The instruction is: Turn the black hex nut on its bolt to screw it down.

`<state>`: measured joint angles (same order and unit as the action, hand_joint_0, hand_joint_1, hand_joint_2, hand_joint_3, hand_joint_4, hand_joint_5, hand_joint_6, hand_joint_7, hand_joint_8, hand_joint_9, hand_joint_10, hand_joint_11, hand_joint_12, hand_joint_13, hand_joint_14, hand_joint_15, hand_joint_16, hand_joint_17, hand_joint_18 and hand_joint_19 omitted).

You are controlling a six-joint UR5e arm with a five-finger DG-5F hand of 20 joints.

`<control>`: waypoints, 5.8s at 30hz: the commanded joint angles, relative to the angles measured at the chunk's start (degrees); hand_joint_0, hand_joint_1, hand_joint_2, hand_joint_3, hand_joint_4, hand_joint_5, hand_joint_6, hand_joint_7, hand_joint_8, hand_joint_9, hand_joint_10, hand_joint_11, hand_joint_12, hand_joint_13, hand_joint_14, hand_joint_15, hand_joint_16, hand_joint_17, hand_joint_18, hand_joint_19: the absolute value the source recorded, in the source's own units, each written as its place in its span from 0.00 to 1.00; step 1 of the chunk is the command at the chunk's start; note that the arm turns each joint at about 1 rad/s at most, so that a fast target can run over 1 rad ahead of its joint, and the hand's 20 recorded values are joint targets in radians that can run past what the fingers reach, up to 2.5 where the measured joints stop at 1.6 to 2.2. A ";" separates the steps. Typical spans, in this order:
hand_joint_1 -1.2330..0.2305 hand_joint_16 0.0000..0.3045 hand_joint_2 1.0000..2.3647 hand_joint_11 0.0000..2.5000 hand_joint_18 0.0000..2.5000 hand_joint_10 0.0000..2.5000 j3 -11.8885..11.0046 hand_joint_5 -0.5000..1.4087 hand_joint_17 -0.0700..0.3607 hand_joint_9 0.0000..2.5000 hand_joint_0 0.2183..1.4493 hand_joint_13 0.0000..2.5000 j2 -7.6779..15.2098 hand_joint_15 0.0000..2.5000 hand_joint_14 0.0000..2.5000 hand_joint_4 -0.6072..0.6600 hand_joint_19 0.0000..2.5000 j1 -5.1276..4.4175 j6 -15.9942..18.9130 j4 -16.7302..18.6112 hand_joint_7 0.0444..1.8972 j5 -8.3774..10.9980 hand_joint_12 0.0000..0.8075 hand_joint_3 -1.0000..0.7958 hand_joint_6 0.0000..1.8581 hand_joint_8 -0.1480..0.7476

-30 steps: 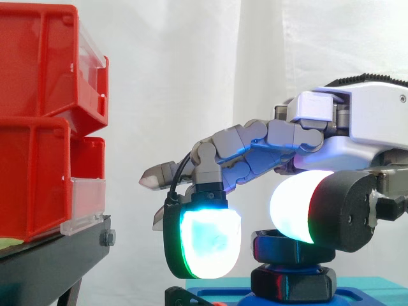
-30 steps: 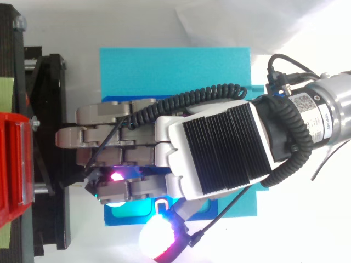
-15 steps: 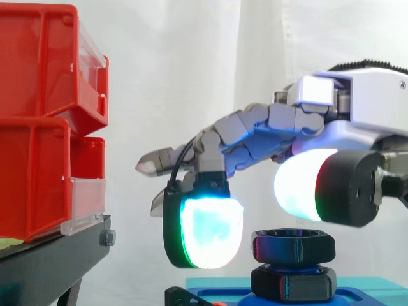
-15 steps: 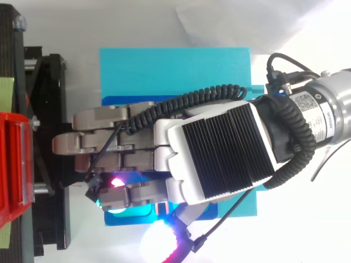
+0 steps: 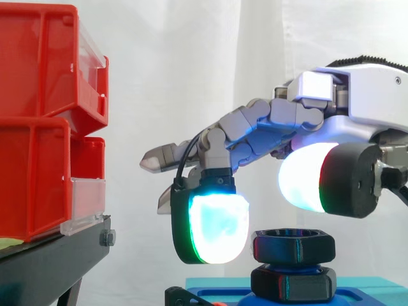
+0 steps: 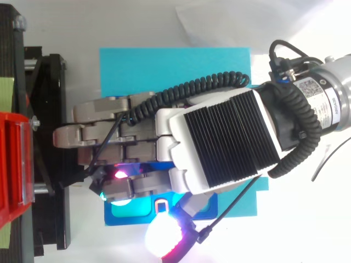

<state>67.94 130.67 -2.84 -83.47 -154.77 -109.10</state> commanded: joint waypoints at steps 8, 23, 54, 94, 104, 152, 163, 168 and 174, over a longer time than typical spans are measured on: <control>0.65 0.16 0.00 0.09 0.06 0.00 0.00 0.21 0.42 0.25 0.25 0.10 0.02 0.03 0.00 0.69 0.08 1.17 -0.20 -0.45 0.52 -2.08 0.43 0.28 0.41 0.51; 0.65 0.16 0.00 0.09 0.06 0.00 -0.08 0.21 0.42 0.25 0.25 0.10 -0.06 0.03 0.00 0.69 0.08 3.19 -0.38 -0.18 0.52 -4.01 0.43 0.28 0.41 0.51; 0.65 0.16 0.00 0.09 0.06 0.00 -3.51 0.21 0.41 0.25 0.25 0.11 0.02 0.03 0.00 0.70 0.08 7.32 -0.11 0.08 0.57 -10.25 0.43 0.28 0.36 0.52; 0.65 0.16 0.00 0.08 0.06 0.00 -0.17 0.23 0.42 0.25 0.26 0.11 2.66 0.03 0.00 0.69 0.08 1.61 0.77 6.32 0.66 -6.30 0.43 0.28 0.27 0.49; 0.64 0.16 0.00 0.09 0.07 0.00 -0.17 0.22 0.41 0.26 0.26 0.11 2.66 0.02 0.00 0.69 0.07 1.87 0.77 6.14 0.62 -6.39 0.43 0.28 0.33 0.50; 0.78 0.17 0.00 0.09 0.05 0.00 -0.17 0.21 0.44 0.25 0.21 0.10 2.66 0.03 0.00 0.68 0.08 7.59 1.73 7.81 0.55 -14.38 0.46 0.28 0.38 0.53; 0.79 0.18 0.00 0.09 0.05 0.00 -1.58 0.21 0.44 0.25 0.21 0.10 2.66 0.03 0.00 0.69 0.08 9.78 2.52 8.43 0.56 -17.11 0.46 0.28 0.36 0.53; 0.77 0.17 0.00 0.09 0.05 0.00 -2.11 0.22 0.44 0.25 0.22 0.10 2.66 0.03 0.00 0.70 0.08 9.70 3.14 8.25 0.61 -17.37 0.45 0.28 0.33 0.53; 0.75 0.17 0.00 0.09 0.06 0.00 -2.90 0.21 0.44 0.24 0.22 0.10 2.66 0.03 0.00 0.71 0.08 8.90 3.58 6.67 0.65 -17.20 0.45 0.28 0.28 0.53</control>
<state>65.38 133.33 6.37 -80.04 -147.61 -126.42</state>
